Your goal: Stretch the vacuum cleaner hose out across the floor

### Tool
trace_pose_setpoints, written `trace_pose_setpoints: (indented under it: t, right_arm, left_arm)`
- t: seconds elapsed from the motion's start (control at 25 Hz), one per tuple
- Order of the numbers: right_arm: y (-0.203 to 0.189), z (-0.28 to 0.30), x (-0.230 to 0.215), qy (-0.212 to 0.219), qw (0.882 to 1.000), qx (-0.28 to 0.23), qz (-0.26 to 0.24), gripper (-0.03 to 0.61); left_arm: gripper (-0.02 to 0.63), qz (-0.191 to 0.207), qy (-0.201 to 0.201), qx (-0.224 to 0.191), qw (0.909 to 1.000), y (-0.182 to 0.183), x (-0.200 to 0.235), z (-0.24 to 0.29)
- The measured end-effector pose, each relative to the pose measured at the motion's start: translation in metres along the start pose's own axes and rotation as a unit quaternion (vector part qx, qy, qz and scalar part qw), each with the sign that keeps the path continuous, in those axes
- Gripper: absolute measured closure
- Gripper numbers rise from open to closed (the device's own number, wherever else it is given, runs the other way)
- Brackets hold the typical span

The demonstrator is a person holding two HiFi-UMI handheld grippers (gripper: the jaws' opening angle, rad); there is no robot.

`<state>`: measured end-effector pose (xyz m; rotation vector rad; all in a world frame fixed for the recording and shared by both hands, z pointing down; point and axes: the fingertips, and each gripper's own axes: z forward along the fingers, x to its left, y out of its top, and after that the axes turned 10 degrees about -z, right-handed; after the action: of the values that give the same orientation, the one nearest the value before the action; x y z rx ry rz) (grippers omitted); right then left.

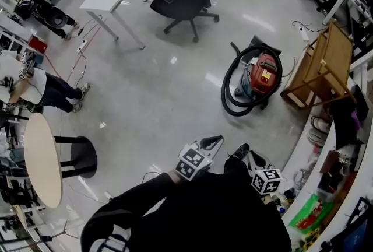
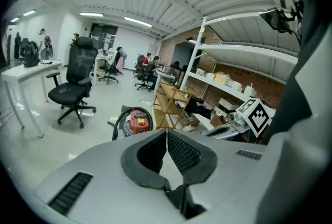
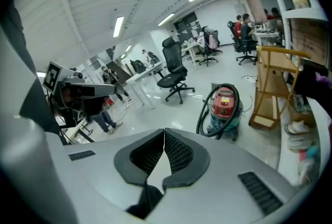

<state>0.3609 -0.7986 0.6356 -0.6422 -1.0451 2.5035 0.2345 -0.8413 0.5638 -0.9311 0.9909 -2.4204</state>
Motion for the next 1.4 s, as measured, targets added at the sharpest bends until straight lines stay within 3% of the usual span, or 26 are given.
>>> trace_pose_setpoints:
  t: [0.12, 0.24, 0.36, 0.52, 0.76, 0.88, 1.04, 1.2, 1.28, 1.4]
  right_arm:
    - [0.049, 0.013, -0.035, 0.038, 0.999, -0.016, -0.033, 0.565]
    - [0.096, 0.022, -0.073, 0.052, 0.996, -0.038, -0.057, 0.565]
    - [0.124, 0.030, -0.104, 0.083, 0.992, -0.058, -0.069, 0.565]
    - [0.139, 0.046, -0.134, 0.112, 0.989, -0.058, -0.074, 0.561]
    - [0.135, 0.078, -0.177, 0.100, 0.995, -0.031, -0.001, 0.508]
    - [0.149, 0.097, -0.192, 0.077, 0.997, -0.021, 0.010, 0.338]
    - [0.174, 0.112, -0.209, 0.020, 0.999, -0.017, 0.030, 0.324]
    - [0.199, 0.140, -0.253, -0.062, 0.996, -0.030, 0.061, 0.415]
    - [0.200, 0.155, -0.280, -0.107, 0.991, -0.022, 0.074, 0.565]
    - [0.188, 0.177, -0.304, -0.132, 0.986, -0.004, 0.100, 0.566]
  left_arm:
    - [0.591, -0.015, 0.028, -0.030, 0.9990, 0.044, -0.015, 0.020]
    - [0.591, -0.004, 0.047, -0.057, 0.9972, 0.089, -0.028, 0.035]
    - [0.591, -0.002, 0.092, -0.069, 0.9934, 0.106, -0.019, 0.042]
    - [0.592, -0.054, 0.120, -0.059, 0.9896, 0.104, -0.001, 0.059]
    - [0.591, -0.046, 0.109, -0.029, 0.9925, 0.124, 0.025, 0.103]
    - [0.591, -0.039, 0.073, -0.018, 0.9964, 0.146, 0.046, 0.126]
    - [0.591, -0.012, 0.024, -0.008, 0.9996, 0.193, 0.098, 0.160]
    - [0.591, 0.015, -0.021, -0.008, 0.9996, 0.248, 0.150, 0.208]
    - [0.591, 0.002, -0.032, -0.001, 0.9995, 0.263, 0.175, 0.231]
    - [0.591, -0.016, -0.031, 0.029, 0.9989, 0.255, 0.204, 0.245]
